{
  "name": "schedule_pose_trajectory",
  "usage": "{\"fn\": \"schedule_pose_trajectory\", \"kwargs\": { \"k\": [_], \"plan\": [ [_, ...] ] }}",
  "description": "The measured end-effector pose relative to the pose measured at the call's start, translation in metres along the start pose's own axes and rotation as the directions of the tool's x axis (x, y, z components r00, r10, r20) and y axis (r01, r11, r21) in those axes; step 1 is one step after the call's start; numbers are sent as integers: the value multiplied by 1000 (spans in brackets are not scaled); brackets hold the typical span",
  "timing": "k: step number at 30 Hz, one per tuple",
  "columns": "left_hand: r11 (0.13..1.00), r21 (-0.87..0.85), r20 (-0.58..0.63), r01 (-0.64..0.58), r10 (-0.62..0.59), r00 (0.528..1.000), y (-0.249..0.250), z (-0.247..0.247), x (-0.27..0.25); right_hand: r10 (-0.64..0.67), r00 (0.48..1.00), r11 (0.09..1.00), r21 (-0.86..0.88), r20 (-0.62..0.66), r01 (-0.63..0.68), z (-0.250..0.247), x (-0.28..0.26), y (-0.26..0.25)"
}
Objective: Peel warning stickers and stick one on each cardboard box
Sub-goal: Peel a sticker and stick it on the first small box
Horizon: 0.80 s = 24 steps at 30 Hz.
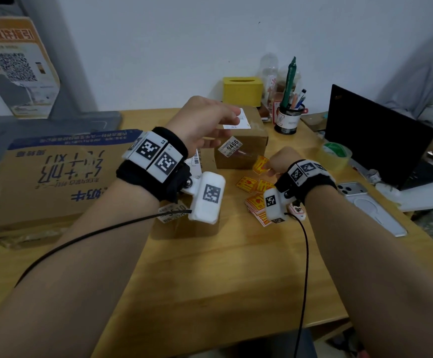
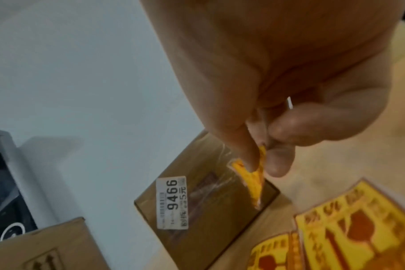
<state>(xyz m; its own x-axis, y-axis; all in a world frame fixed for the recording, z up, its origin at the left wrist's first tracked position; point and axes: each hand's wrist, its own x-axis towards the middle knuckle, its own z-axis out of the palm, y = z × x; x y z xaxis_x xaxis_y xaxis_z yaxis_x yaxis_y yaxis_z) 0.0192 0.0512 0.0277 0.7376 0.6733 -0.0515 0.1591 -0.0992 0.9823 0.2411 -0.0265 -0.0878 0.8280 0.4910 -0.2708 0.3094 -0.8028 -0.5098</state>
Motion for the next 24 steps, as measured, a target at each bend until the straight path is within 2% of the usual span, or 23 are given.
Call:
{"fn": "schedule_pose_trajectory", "kwargs": {
  "k": [2, 4, 7, 11, 17, 21, 22, 24],
  "plan": [
    [1000, -7, 3, 6, -5, 1000, -1, 2, 1, 1, 1000, 1000, 28, -21, -1, -4, 0, 3],
    [1000, -14, 4, 13, -13, 1000, -4, 4, 3, -23, 999, 1000, 13, 47, 23, -4, -7, 0],
    [1000, -18, 6, 18, -18, 1000, -6, 5, 4, -52, 984, 989, -129, 173, 75, 7, -16, -7],
    [1000, -24, -4, 18, -18, 1000, -6, 1, 4, -93, 981, 958, -255, 168, 134, 30, -14, -5],
    [1000, -28, -16, 9, -9, 1000, -7, -7, 2, -116, 973, 942, -290, 200, 172, 39, 13, -3],
    [1000, -26, -29, 10, -11, 1000, -13, -15, 4, -146, 975, 979, -119, 169, 167, 20, -18, -27],
    [1000, -24, -37, 10, -11, 999, -14, -18, 4, -167, 974, 984, -35, 152, 174, 13, -25, -34],
    [1000, -31, -52, 5, -6, 999, -17, -25, 6, -225, 963, 943, 283, 147, 177, 2, -39, -45]
  ]
}}
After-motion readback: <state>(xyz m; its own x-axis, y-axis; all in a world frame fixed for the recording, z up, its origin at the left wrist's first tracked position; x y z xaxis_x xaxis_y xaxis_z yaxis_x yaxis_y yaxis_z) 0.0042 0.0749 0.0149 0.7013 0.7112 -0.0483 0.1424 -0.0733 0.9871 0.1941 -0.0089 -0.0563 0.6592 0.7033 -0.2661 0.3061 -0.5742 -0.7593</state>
